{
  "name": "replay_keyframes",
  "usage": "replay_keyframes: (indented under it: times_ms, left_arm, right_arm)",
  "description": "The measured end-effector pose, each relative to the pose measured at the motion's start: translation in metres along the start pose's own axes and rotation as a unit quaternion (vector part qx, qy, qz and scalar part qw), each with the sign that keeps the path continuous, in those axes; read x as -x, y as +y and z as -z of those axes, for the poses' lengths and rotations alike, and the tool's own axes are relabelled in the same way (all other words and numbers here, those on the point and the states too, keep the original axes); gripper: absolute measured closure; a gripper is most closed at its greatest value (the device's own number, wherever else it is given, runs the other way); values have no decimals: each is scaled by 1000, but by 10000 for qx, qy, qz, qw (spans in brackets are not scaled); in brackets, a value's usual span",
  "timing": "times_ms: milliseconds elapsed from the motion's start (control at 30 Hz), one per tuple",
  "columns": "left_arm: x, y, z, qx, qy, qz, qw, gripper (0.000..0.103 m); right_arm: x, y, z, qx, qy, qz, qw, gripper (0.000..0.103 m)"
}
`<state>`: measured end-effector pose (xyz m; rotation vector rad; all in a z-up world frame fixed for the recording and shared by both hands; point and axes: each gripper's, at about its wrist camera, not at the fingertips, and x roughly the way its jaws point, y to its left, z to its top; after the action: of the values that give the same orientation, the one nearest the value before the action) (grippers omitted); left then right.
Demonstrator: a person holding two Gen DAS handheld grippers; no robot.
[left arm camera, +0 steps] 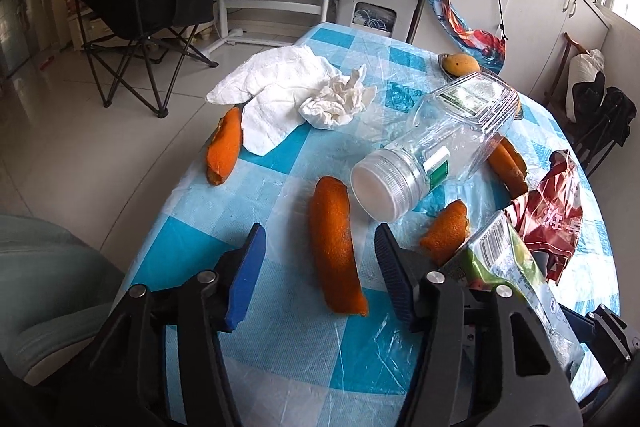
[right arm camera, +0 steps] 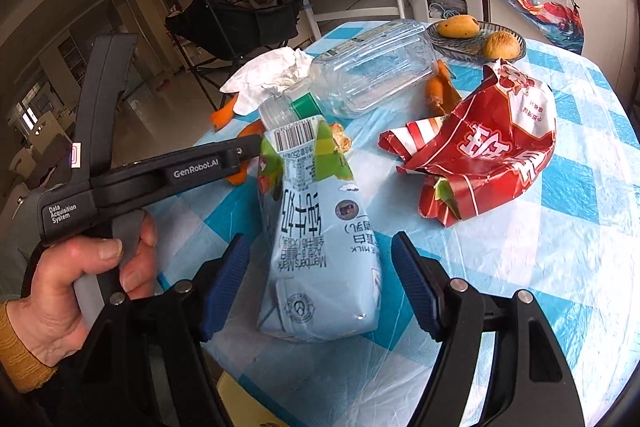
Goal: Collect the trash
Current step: 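Grasp the carrot peel with the left tool while the right tool grasps the milk carton, then drop the carrot peel and milk carton into the yellow bucket with both tools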
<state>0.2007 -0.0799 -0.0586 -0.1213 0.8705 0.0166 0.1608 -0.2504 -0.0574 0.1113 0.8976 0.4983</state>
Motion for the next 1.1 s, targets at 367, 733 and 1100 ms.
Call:
replay_keyframes:
  times_ms: [367, 733, 1100]
  left_arm:
    - [19, -11, 22, -440, 123, 563, 9974, 87]
    - [43, -12, 48, -582, 153, 870, 9944, 76]
    - [39, -22, 50, -946, 72, 623, 9935, 85]
  right_arm:
    - [17, -4, 3, -13, 34, 196, 9998, 49]
    - [24, -21, 13, -518, 34, 93, 9986, 39]
    - [14, -16, 12, -378, 171, 196, 9989, 46]
